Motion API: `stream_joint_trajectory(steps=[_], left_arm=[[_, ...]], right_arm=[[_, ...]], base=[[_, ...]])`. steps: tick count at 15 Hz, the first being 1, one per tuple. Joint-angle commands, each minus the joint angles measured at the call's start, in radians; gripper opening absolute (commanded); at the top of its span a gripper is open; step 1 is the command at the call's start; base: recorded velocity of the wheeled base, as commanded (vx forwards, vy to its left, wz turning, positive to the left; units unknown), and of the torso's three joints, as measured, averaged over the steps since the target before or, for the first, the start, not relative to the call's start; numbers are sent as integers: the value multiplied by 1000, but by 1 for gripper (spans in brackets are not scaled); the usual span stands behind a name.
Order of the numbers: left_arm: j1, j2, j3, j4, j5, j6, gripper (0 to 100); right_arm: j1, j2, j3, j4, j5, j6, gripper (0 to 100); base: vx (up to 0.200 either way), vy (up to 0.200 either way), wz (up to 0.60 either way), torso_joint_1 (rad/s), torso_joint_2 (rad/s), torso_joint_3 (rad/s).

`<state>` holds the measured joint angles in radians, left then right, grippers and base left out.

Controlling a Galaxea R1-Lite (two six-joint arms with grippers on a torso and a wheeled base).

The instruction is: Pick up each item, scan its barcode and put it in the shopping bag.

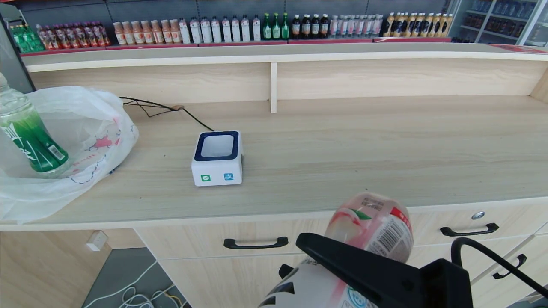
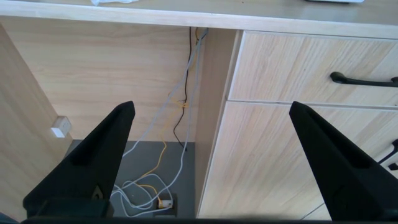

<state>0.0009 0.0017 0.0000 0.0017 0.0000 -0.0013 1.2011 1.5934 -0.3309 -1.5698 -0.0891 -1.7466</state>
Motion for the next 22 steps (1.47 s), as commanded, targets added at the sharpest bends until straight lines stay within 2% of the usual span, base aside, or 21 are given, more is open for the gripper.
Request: stream_joint_trajectory(steps=[1, 8, 22], left_arm=[[1, 0, 0, 0, 0, 0, 100], [1, 0, 0, 0, 0, 0, 100], [-1, 0, 0, 0, 0, 0, 100]], right_arm=[[11, -3, 0, -1, 0, -1, 0], [29, -9, -8, -1, 0, -90, 0], [45, -7, -13, -1, -3, -93, 0]], base=[[0, 0, 0, 0, 0, 0], [0, 0, 0, 0, 0, 0], [0, 0, 0, 0, 0, 0]])
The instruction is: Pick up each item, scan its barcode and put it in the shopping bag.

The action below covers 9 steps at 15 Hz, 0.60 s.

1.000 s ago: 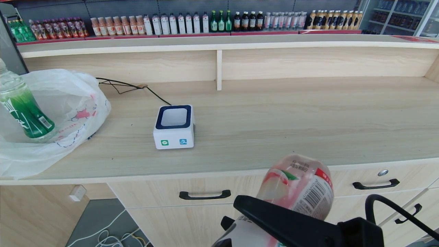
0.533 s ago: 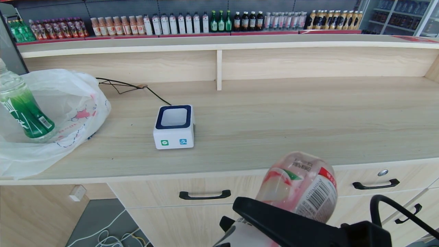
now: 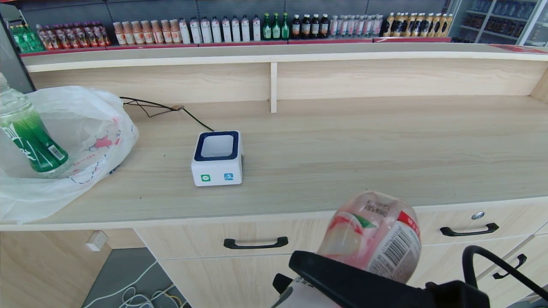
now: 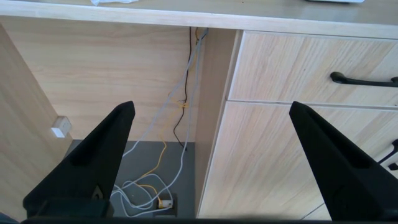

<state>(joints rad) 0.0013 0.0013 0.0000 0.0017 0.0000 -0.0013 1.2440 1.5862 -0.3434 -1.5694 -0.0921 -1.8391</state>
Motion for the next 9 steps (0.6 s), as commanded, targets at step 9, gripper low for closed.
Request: stream_joint_trajectory(steps=[9], left_arm=[[0, 0, 0, 0, 0, 0, 100]], right_arm=[[-48, 31, -6, -1, -5, 340, 0]], base=[[0, 0, 0, 0, 0, 0]])
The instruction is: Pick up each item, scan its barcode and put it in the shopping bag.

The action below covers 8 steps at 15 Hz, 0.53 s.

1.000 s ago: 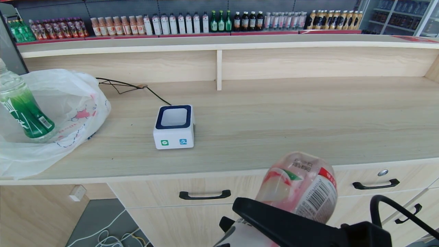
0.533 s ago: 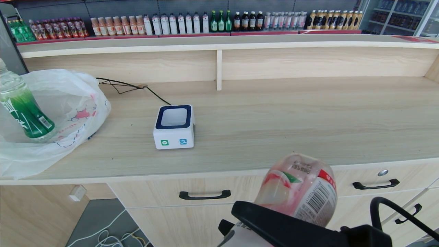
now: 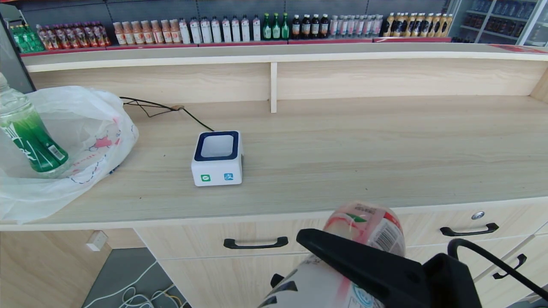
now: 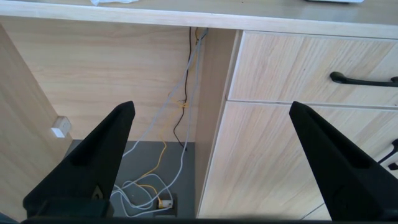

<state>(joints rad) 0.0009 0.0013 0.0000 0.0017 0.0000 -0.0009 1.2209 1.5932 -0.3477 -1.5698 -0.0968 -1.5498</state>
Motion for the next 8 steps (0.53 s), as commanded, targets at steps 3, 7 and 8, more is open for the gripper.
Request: stream_joint_trajectory(steps=[3, 7, 8], left_arm=[[1, 0, 0, 0, 0, -1, 100], [1, 0, 0, 0, 0, -1, 100], [1, 0, 0, 0, 0, -1, 100]], right_arm=[[-24, 85, 6, -1, 0, 333, 0], [-27, 154, -77, -1, 2, 596, 0], [-26, 162, -85, -1, 5, 645, 0]], base=[[0, 0, 0, 0, 0, 0], [0, 0, 0, 0, 0, 0], [0, 0, 0, 0, 0, 0]])
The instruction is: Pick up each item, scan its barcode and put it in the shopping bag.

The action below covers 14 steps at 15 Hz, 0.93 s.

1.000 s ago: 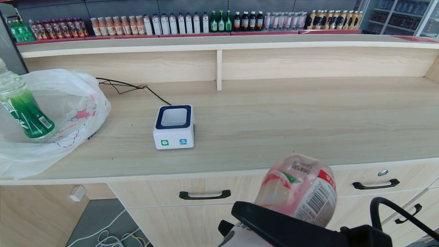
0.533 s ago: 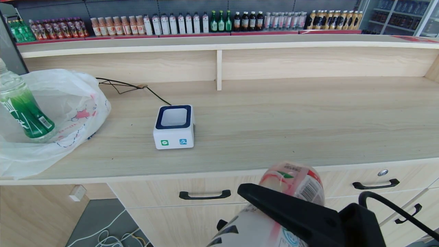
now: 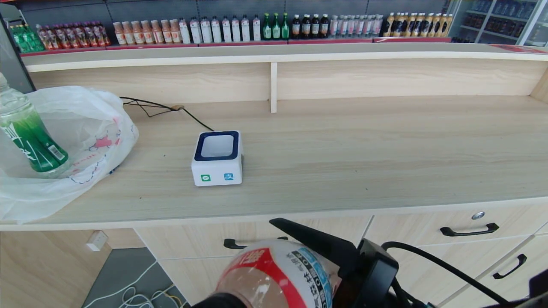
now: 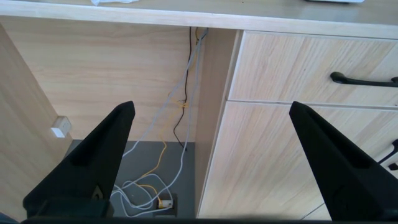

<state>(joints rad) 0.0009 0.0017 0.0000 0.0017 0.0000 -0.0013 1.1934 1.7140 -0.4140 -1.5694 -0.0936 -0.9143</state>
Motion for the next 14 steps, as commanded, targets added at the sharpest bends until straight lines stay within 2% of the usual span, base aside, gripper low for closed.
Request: stream_joint_trajectory(steps=[1, 4, 7, 8, 11, 14], left_arm=[[1, 0, 0, 0, 0, 0, 100], [1, 0, 0, 0, 0, 0, 100], [1, 0, 0, 0, 0, 0, 100], [1, 0, 0, 0, 0, 0, 100], [1, 0, 0, 0, 0, 0, 100], [1, 0, 0, 0, 0, 0, 100]], right_arm=[[2, 61, -38, -1, 9, 101, 0], [-3, 62, -46, -1, 37, 192, 0], [-41, 70, -81, -1, 38, 202, 0], [-63, 84, -146, 0, 40, 229, 0], [-83, 113, -224, 12, -3, 397, 0], [-147, 176, -450, 14, -107, 540, 0]], base=[[0, 0, 0, 0, 0, 0], [0, 0, 0, 0, 0, 0], [0, 0, 0, 0, 0, 0], [0, 0, 0, 0, 0, 0], [0, 0, 0, 0, 0, 0], [0, 0, 0, 0, 0, 0]])
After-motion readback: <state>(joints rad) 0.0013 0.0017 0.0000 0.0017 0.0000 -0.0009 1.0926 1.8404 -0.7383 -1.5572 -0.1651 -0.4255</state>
